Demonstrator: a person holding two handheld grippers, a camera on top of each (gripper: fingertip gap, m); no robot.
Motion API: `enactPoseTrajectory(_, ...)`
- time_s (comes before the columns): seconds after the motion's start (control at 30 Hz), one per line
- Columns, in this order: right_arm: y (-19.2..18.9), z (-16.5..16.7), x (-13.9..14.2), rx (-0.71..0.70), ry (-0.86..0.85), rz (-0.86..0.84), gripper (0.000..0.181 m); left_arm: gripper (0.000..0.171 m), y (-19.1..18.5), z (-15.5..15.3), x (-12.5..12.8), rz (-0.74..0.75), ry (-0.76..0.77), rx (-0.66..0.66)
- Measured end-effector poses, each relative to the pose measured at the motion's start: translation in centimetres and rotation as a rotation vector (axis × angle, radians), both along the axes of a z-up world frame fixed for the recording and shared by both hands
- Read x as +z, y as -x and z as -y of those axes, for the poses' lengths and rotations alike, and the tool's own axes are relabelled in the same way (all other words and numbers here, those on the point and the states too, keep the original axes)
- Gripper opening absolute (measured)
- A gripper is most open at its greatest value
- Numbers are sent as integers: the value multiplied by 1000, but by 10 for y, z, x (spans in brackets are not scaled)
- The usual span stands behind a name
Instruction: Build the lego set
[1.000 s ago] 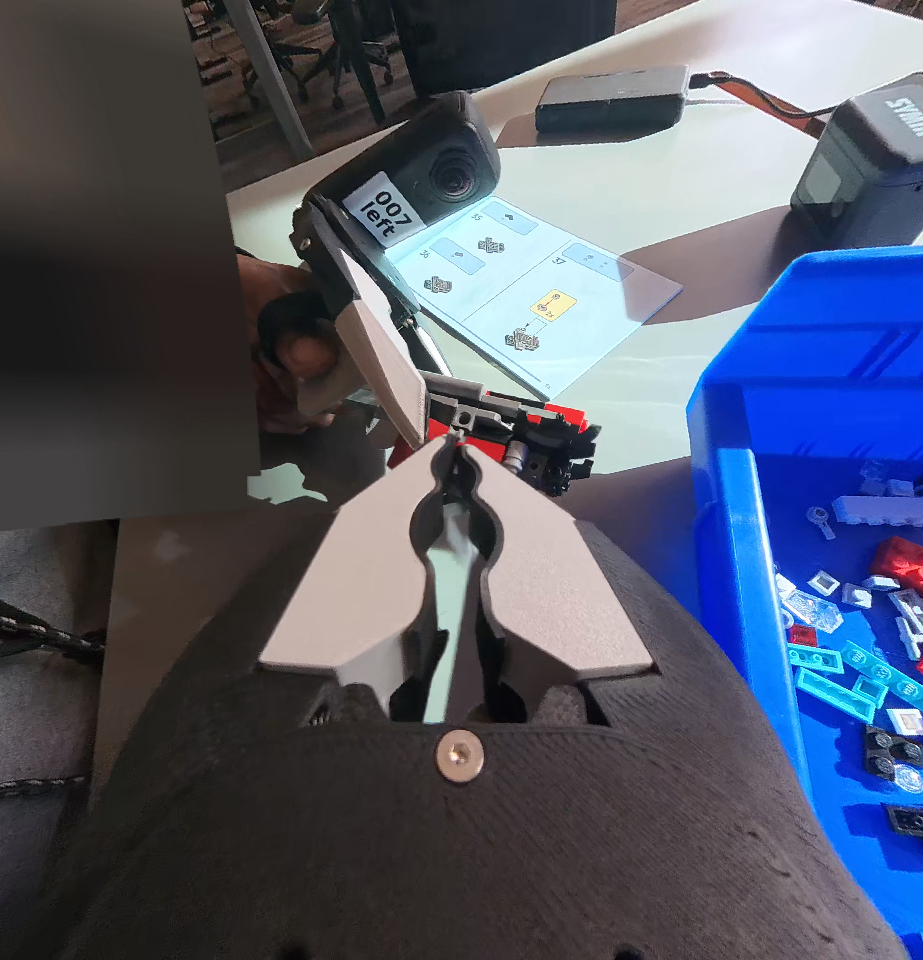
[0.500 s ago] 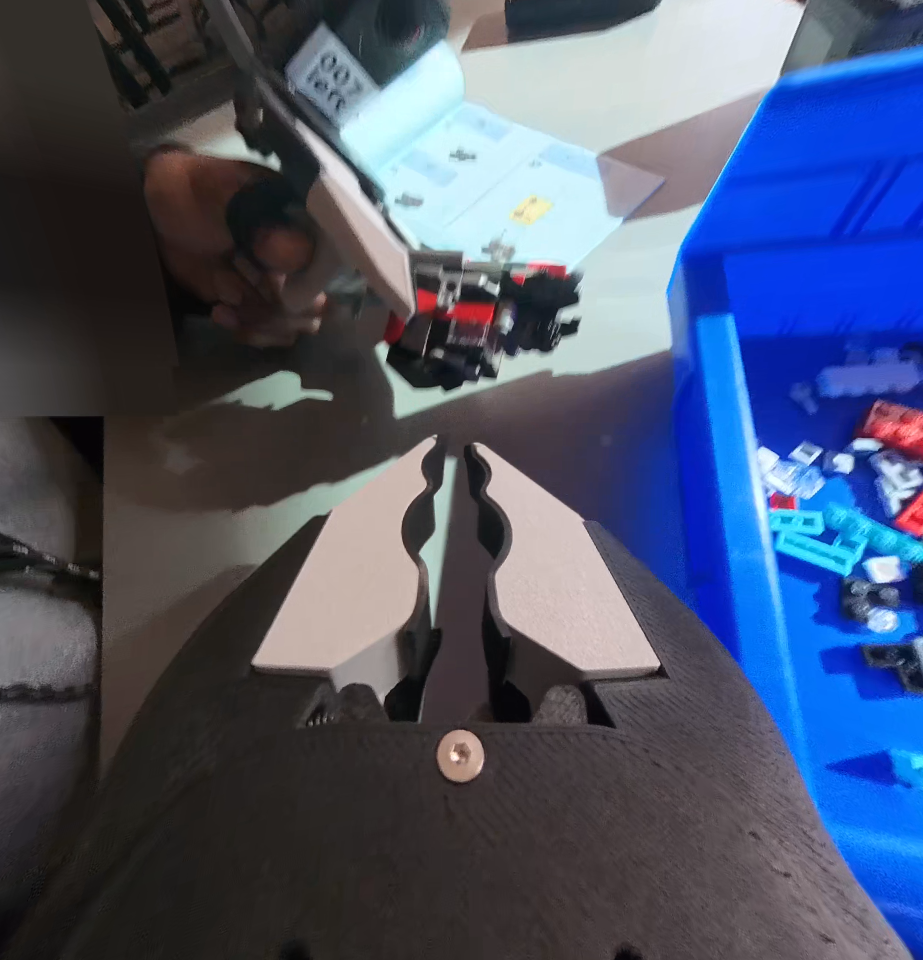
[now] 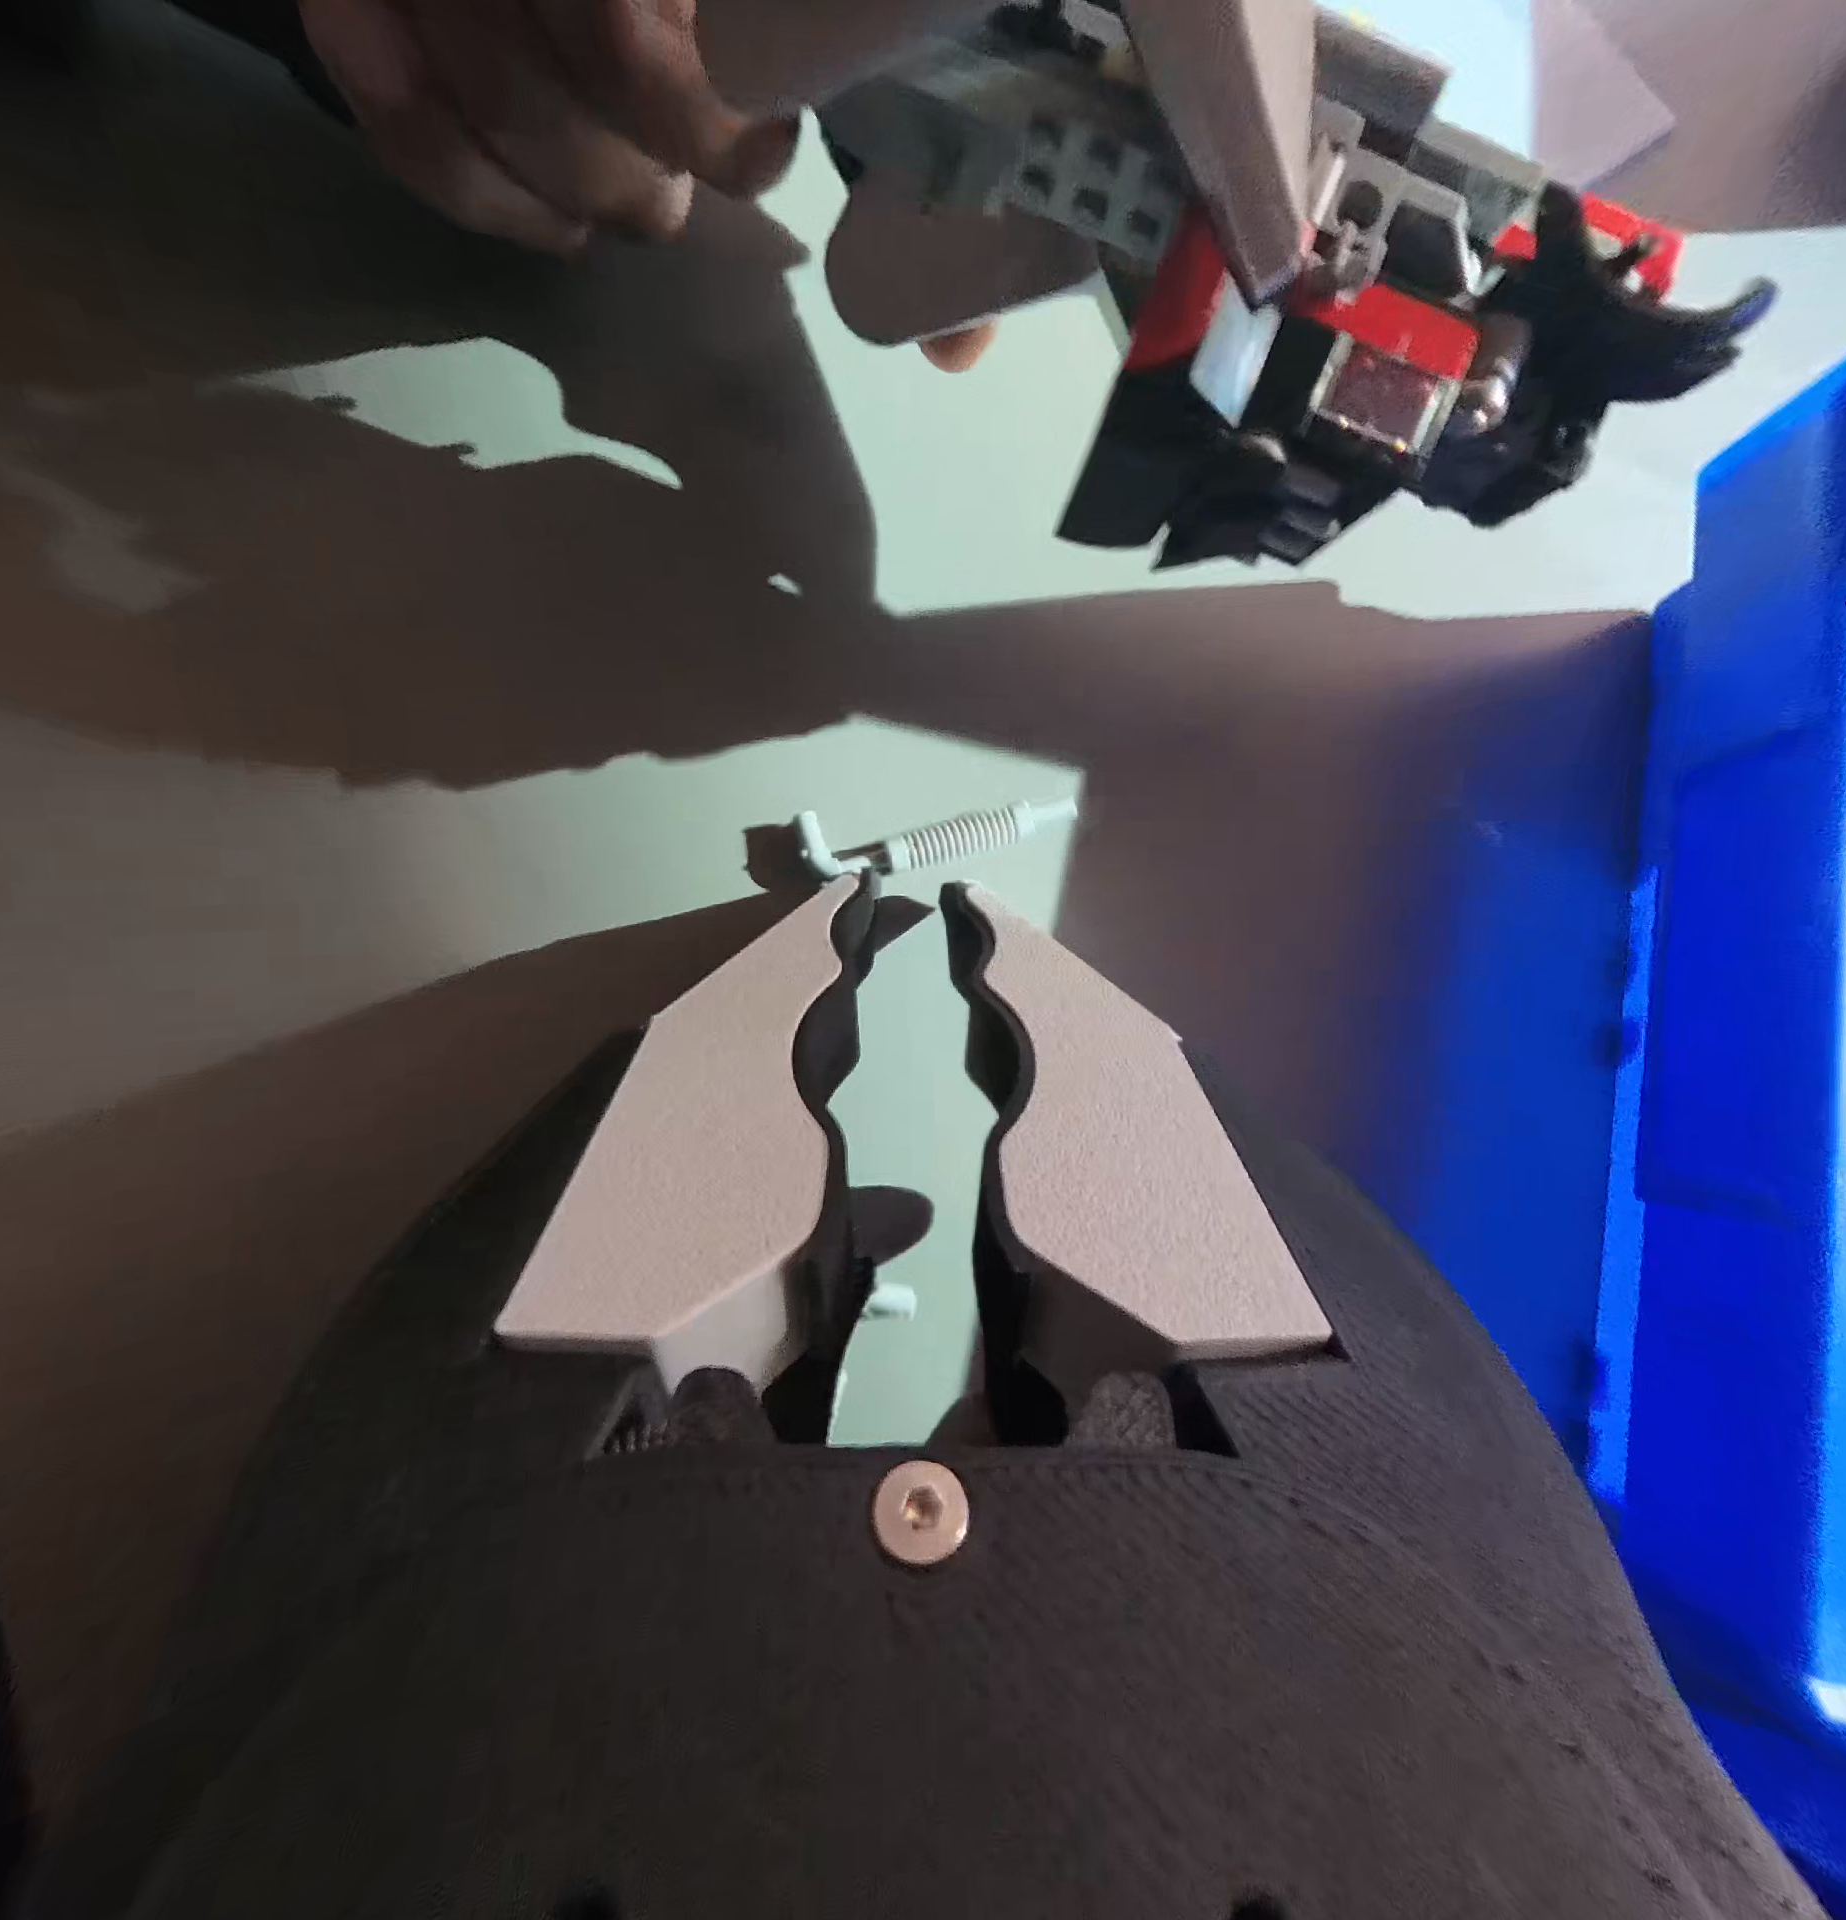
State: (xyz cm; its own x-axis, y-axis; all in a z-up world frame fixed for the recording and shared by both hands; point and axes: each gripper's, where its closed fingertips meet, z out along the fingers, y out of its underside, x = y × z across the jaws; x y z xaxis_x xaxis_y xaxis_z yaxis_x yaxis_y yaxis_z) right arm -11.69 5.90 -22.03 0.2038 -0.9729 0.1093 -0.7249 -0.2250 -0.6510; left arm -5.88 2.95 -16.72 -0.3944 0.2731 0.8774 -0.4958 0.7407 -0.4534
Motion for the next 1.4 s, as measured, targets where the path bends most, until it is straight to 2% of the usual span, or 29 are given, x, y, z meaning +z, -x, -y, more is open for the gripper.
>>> enactPoseTrajectory(0.1, -12, -8, 6, 36, 52, 22, 19, 53, -2, -11, 8, -45, 25, 9)
enactPoseTrajectory(0.17, -15, -4, 15, 104, 162, 47, 21, 52, -6, -20, 10, -49, 38, 27)
enactPoseTrajectory(0.23, -14, -1, 23, 220, 254, 67, 23, 52, -7, -32, 7, -24, 33, 28)
enactPoseTrajectory(0.33, -13, -7, 28, 417, 298, 76, 25, 52, -12, -44, 7, -28, 29, 53)
enactPoseTrajectory(0.53, -12, -2, 13, 633, 307, -67, 33, 52, -11, -64, 8, -48, 37, 82)
enactPoseTrajectory(0.7, -13, -4, 1, 699, 300, -146, 28, 53, -10, -74, 10, -64, 41, 114)
enactPoseTrajectory(0.8, -18, -3, -1, 670, 298, -158, 11, 53, -10, -76, 9, -67, 36, 136)
enactPoseTrajectory(0.9, -24, -7, 1, 576, 223, -148, 9, 52, -13, -79, 7, -82, 18, 170)
enactPoseTrajectory(1.03, -31, -18, 20, 382, -13, -80, 8, 52, -17, -83, 4, -113, -16, 234)
enactPoseTrajectory(1.17, -35, -34, 56, 214, -305, 10, 8, 52, -15, -84, 3, -171, -42, 279)
enactPoseTrajectory(1.27, -40, -45, 83, 150, -495, 50, 8, 52, -8, -84, 4, -207, -53, 280)
enactPoseTrajectory(1.4, -47, -59, 98, 128, -712, 5, 7, 52, 4, -83, 7, -261, -55, 251)
